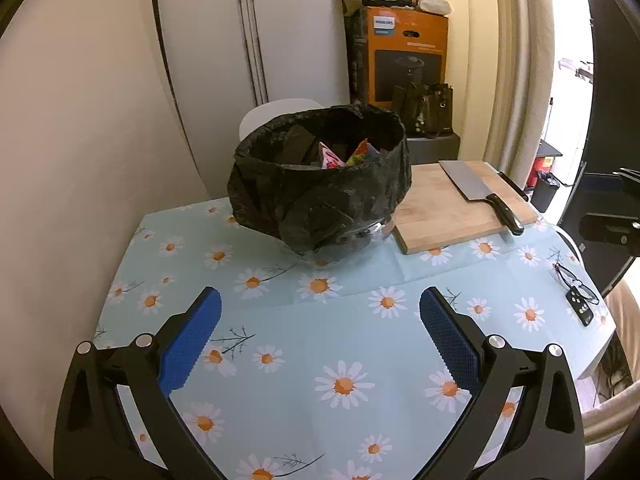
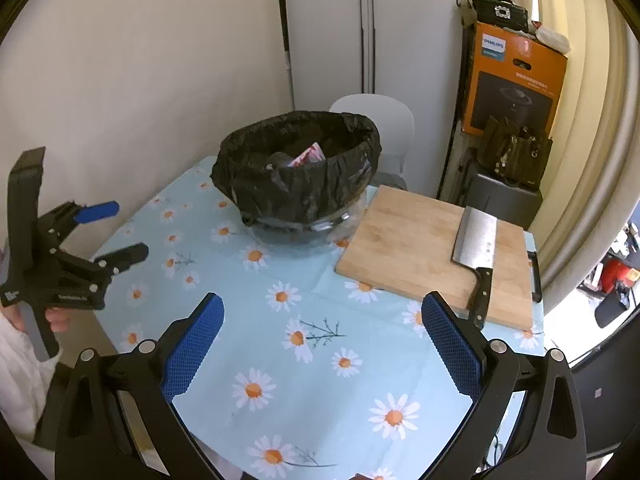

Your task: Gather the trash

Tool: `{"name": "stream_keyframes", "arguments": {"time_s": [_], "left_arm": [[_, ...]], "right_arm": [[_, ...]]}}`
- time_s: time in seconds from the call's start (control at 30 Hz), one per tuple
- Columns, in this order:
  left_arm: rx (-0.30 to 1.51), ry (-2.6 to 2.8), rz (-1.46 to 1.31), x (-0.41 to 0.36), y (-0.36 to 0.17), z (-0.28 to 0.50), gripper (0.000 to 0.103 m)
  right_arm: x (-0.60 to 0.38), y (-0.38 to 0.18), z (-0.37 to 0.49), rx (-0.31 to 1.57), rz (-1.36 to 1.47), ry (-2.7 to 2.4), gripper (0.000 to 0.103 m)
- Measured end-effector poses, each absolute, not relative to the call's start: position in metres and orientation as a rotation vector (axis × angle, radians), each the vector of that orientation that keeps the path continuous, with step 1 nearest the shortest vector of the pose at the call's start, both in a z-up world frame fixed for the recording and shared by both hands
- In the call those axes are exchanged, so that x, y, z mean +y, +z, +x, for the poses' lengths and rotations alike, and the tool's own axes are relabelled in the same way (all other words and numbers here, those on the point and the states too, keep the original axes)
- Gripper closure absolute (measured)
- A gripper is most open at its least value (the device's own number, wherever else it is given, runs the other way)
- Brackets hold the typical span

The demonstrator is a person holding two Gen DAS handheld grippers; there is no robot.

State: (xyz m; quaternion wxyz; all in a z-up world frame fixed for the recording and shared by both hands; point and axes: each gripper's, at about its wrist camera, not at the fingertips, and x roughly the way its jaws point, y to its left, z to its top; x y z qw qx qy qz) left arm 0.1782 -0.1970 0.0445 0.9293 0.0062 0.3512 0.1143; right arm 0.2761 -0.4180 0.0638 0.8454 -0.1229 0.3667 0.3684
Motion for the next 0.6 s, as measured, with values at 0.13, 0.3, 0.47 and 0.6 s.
{"name": "stream_keyframes", "arguments": {"time_s": [0.13,0.3,0.47,0.6], "left_arm": [[0.718,0.237,0.009,-0.1983,0.0444,0.1768,0.006],[0.712,0.245,-0.005,-0.1986,0.0451,0.1746,0.006],[0.727,0.254,-0.018,-0.196,0.0431,0.1735,0.006],[0.739,0.243,-0.018,-0.1966,0.0409,0.1733,0.006]], "right_arm": [[-0.4175,0.0634,0.2742,0.777,-0.265,0.778,0.008],[-0.415,0.0648,0.2695,0.772,-0.281,0.788,0.008],[-0.414,0.0632,0.2685,0.777,-0.283,0.795,0.008],[-0.4135,0.0608,0.2693,0.785,-0.282,0.785,0.008]]}}
